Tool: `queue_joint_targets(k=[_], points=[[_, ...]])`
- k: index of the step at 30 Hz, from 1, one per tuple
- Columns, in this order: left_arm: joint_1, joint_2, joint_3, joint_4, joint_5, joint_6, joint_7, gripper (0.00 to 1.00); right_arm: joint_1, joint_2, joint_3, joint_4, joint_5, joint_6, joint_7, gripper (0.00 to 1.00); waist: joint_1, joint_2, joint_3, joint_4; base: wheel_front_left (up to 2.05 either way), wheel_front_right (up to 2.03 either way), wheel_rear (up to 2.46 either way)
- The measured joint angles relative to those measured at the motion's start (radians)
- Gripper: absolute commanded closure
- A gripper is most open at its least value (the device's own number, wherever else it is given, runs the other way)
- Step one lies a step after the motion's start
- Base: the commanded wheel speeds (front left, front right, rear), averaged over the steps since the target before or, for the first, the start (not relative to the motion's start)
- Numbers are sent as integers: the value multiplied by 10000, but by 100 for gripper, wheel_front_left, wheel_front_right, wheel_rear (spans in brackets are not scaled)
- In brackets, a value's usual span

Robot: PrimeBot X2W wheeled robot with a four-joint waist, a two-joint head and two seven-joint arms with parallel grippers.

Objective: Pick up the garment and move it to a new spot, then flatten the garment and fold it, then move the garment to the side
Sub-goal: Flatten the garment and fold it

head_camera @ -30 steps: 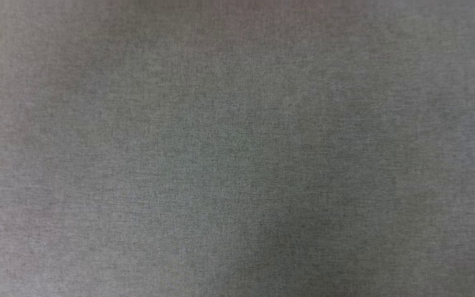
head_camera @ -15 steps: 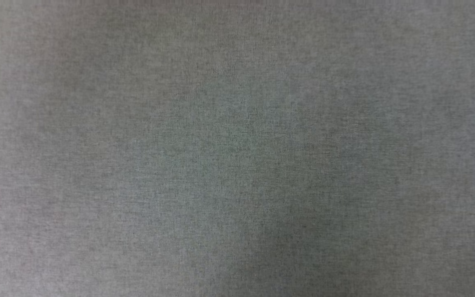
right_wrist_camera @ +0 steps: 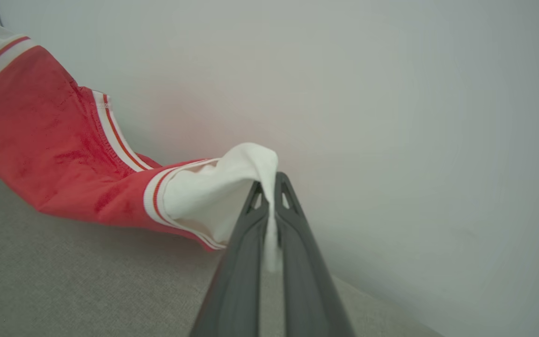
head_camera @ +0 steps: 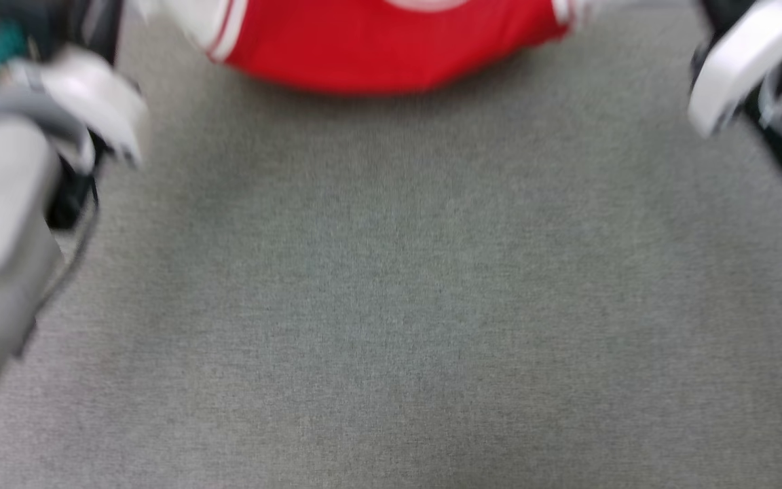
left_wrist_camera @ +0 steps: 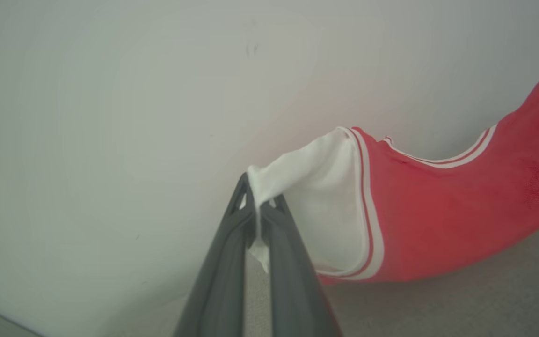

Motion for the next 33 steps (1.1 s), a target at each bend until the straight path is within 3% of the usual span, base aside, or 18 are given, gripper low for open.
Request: queue_joint_targets(k=[7, 15, 26, 33], points=[[3518, 391, 596, -1822, -395, 719, -27, 100, 2714, -176, -380, -880, -117, 0, -138, 100, -1, 0, -967, -30, 0, 0, 0], [6504, 823, 663, -2560, -1022, 1112, -27, 100, 5783, -972, -736, -2336, -466, 0, -17, 100, -2, 0, -1929, 26, 0, 0, 0], [9363, 1682, 665, -3195, -2044, 1553, 205, 100, 10043, -2823, -1467, -5584, -79, 2, 2579, 100, -3, 0, -3063, -78, 0, 0, 0], [10715, 1881, 385, -3682, -2437, 1808, 389, 100, 12408, -3632, -2406, -7154, 508, 2, 4176, 100, -3, 0, -3390, 3, 0, 0, 0]])
